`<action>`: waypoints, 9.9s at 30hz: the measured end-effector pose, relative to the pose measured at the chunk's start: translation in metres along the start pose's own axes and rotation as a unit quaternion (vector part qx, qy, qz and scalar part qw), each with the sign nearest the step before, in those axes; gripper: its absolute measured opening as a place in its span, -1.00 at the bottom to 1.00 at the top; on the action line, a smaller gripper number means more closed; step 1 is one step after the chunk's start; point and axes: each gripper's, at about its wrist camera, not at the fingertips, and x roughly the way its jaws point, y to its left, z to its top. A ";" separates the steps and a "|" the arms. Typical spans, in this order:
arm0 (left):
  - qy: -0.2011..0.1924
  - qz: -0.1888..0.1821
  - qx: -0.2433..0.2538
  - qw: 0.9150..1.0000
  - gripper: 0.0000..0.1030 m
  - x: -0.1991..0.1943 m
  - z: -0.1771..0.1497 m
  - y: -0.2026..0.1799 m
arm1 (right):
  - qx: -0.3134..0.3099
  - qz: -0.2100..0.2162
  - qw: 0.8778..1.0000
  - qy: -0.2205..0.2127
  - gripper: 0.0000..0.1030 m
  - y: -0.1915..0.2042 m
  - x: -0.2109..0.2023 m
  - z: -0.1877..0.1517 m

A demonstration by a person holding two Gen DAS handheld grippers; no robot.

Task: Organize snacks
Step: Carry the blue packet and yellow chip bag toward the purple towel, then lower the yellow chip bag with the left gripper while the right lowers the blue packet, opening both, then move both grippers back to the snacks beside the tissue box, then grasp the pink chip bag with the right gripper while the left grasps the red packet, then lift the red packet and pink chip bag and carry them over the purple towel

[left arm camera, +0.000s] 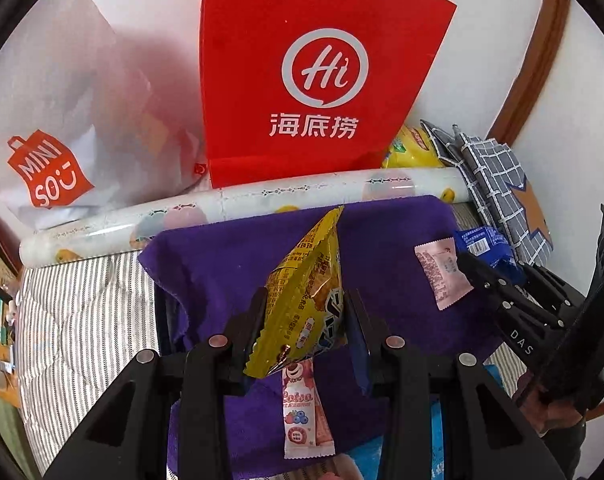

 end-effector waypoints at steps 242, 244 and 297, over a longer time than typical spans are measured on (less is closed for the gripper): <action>0.021 0.043 0.005 0.999 -0.26 -0.096 -0.177 0.045 | 0.091 0.044 0.993 0.065 -0.02 -0.024 -0.156 -0.158; 0.013 0.043 0.011 0.999 -0.26 -0.103 -0.174 0.037 | 0.087 0.045 0.993 0.060 -0.02 -0.022 -0.160 -0.155; -0.011 -0.061 0.020 0.998 -0.26 -0.092 -0.074 -0.058 | 0.058 0.062 0.995 -0.044 -0.02 -0.004 -0.156 -0.028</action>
